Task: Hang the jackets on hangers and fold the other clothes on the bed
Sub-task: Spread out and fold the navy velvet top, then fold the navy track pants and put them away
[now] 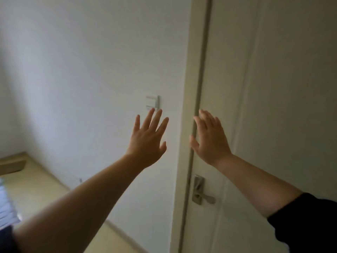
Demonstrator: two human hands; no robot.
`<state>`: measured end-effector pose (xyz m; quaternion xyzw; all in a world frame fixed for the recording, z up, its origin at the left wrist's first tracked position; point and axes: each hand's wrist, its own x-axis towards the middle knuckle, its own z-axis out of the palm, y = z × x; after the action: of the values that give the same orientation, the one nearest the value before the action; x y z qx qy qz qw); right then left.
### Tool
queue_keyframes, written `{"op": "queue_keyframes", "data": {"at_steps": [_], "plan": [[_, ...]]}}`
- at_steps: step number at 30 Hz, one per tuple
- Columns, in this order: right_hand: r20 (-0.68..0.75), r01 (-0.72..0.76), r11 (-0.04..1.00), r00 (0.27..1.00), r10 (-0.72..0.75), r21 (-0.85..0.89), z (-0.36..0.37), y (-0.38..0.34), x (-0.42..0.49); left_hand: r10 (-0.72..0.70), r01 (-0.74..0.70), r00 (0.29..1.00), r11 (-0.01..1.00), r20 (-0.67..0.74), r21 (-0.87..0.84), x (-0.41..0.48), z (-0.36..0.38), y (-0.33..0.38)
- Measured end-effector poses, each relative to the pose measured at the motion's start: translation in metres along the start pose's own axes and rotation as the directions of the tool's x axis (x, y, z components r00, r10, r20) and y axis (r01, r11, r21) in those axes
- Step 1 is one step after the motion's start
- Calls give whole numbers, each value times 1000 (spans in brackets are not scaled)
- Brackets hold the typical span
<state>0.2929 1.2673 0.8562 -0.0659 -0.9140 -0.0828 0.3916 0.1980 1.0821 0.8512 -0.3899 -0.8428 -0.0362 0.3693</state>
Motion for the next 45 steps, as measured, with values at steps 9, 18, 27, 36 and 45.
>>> {"op": "queue_keyframes", "data": {"at_steps": [9, 18, 27, 36, 45], "plan": [[-27, 304, 869, 947, -319, 391, 207, -287, 157, -435, 354, 890, 849, 139, 392, -97, 67, -296], [30, 442, 612, 795, -606, 656, 329, -557, 227, -807, 641, 576, 544, 129, 541, -218, 89, -485], [18, 510, 420, 620, -784, 750, 365, -760, 195, -948, 702, 292, 305, 130, 644, -369, 78, -601], [116, 472, 412, 537, -836, 780, 384, -959, 198, -969, 744, 155, 241, 191, 623, -480, 75, -755], [226, 437, 392, 384, -895, 810, 405, -1081, 159, -979, 748, -42, 101, 199, 656, -571, 93, -805]]}}
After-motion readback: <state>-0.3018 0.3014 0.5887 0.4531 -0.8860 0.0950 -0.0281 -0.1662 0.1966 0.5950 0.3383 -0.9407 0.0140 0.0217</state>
